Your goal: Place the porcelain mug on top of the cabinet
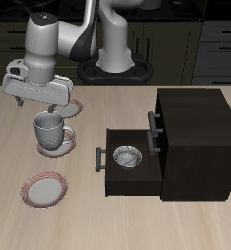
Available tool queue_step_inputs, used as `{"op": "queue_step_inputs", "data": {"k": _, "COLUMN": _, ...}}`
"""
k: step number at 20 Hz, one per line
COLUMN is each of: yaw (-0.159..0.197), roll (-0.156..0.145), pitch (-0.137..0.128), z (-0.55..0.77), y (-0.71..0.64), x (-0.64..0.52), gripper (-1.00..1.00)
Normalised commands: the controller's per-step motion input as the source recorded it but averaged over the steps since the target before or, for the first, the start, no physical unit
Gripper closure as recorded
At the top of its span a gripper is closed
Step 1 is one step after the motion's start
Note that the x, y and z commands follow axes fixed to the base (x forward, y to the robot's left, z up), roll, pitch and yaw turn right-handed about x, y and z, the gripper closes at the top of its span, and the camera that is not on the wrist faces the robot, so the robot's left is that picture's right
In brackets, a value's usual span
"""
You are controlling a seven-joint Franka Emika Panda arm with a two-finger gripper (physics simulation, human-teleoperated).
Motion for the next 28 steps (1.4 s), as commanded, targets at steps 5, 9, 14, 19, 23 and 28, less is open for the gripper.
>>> {"op": "queue_step_inputs", "data": {"k": 5, "yaw": -0.013, "roll": -0.013, "pitch": 0.051, "z": -0.38, "y": 0.00, "x": 0.08, "gripper": -1.00}}
{"op": "queue_step_inputs", "data": {"k": 9, "yaw": -0.011, "roll": 0.002, "pitch": 0.043, "z": -0.33, "y": 0.02, "x": 0.04, "gripper": -1.00}}
{"op": "queue_step_inputs", "data": {"k": 14, "yaw": -0.022, "roll": 0.007, "pitch": 0.071, "z": -0.43, "y": -0.04, "x": 0.07, "gripper": -1.00}}
{"op": "queue_step_inputs", "data": {"k": 19, "yaw": -0.032, "roll": 0.015, "pitch": 0.051, "z": -0.34, "y": -0.06, "x": 0.05, "gripper": 1.00}}
{"op": "queue_step_inputs", "data": {"k": 23, "yaw": -0.043, "roll": 0.001, "pitch": 0.022, "z": -0.05, "y": -0.01, "x": 0.05, "gripper": 1.00}}
{"op": "queue_step_inputs", "data": {"k": 28, "yaw": -0.016, "roll": 0.001, "pitch": 0.010, "z": -0.02, "y": 0.05, "x": 0.09, "gripper": 1.00}}
